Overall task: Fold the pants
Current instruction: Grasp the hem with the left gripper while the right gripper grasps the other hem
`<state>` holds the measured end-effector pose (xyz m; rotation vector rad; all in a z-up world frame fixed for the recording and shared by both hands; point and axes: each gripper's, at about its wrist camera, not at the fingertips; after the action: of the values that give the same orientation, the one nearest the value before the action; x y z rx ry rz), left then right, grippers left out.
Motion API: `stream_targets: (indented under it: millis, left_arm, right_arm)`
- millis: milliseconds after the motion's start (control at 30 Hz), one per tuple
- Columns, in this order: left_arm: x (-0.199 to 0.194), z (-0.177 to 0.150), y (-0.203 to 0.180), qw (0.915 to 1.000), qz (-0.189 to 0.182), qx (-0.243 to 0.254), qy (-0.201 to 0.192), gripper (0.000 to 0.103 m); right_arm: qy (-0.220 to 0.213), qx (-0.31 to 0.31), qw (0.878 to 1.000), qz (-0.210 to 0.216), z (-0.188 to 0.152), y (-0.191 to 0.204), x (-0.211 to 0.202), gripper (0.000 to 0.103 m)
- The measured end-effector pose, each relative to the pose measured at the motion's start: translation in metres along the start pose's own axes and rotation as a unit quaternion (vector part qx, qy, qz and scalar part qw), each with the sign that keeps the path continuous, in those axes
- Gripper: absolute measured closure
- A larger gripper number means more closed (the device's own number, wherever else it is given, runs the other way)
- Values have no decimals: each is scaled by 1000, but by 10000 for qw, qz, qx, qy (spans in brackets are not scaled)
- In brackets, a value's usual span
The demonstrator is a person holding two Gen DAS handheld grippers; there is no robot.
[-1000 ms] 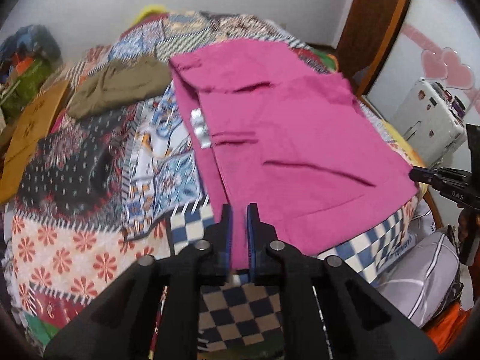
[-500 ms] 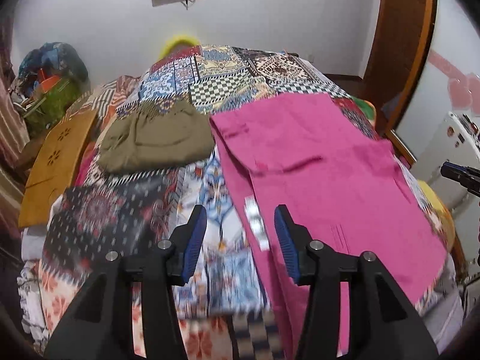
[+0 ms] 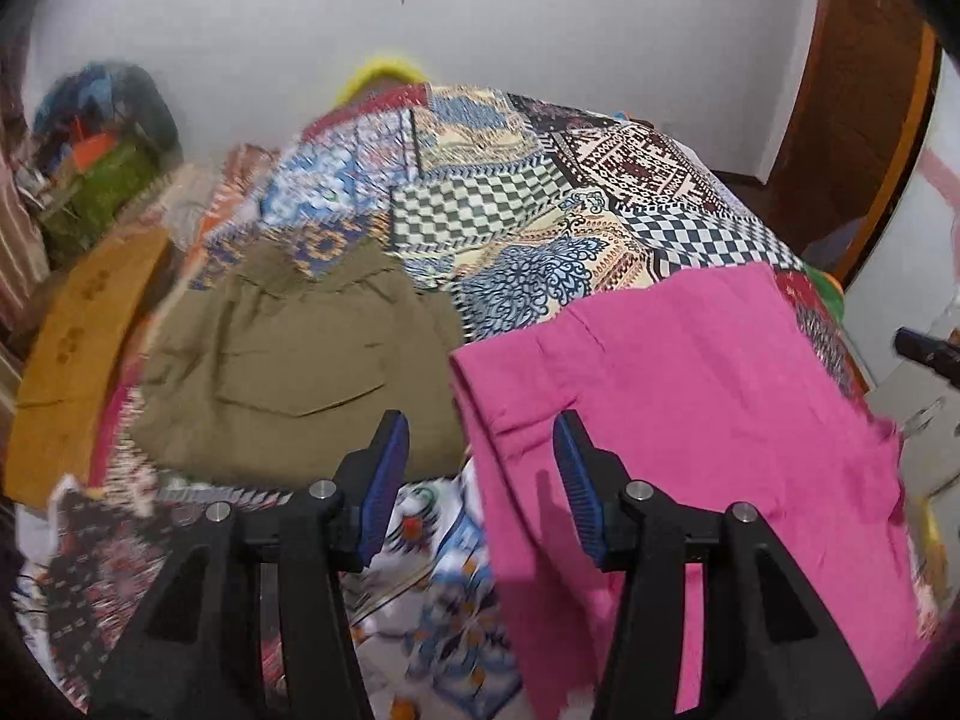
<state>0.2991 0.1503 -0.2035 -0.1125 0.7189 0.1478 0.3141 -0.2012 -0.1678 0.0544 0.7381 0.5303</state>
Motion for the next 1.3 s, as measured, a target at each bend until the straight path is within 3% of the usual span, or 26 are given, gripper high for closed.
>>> stream_targets:
  millis: [300, 400, 500, 567, 600, 767, 900, 967, 1000, 1033, 1100, 1300]
  left_arm:
    - [61, -13, -10, 9972, -462, -163, 563, 56]
    - [64, -14, -15, 9977, -450, -73, 496, 58]
    - [63, -13, -20, 9981, -437, 52, 440, 75]
    - [62, -12, -20, 9984, -397, 50, 395, 85]
    - [62, -11, -19, 9986, -367, 45, 366, 89]
    - [56, -6, -16, 9997, -86, 178, 126, 93]
    - [60, -6, -9, 9994, -228, 103, 247, 93]
    - [61, -7, -10, 9992, -237, 180, 279, 91]
    - [61, -7, -10, 9991, -220, 209, 290, 91]
    - [61, -7, -11, 9991, -218, 236, 286, 91]
    - [63, -5, -12, 9990, -210, 269, 295, 89]
    - [69, 1, -7, 9990, -261, 157, 313, 83]
  right_arm:
    - [765, -12, 9968, 246, -24, -4, 48, 68]
    - [1146, -42, 9929, 319, -32, -3, 64, 68]
    - [1096, -206, 9934, 270, -36, 2, 63, 68]
    - [991, -304, 9944, 206, -35, 4, 60, 82]
    - [978, -357, 9943, 215, -34, 5, 58, 95]
    - [659, -574, 9961, -106, -25, 5, 48, 96]
    - [723, -336, 9968, 52, -4, -1, 50, 96]
    - [601, -120, 9981, 70, 10, -8, 49, 84]
    - [527, -69, 9985, 108, 16, -8, 53, 67]
    - [417, -42, 9991, 102, 22, -7, 54, 57]
    - [299, -136, 9995, 28, 35, -5, 62, 57]
    - [488, -262, 9985, 13, 58, 0, 105, 57]
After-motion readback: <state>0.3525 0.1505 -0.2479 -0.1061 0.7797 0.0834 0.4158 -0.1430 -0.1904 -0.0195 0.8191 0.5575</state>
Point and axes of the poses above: each gripper's, at about its wrist camera, not at the fingertips, and x roughly the way its jaws point, y to its left, z to its top, and after that the axes turned 10 degrees about -y, right-handed
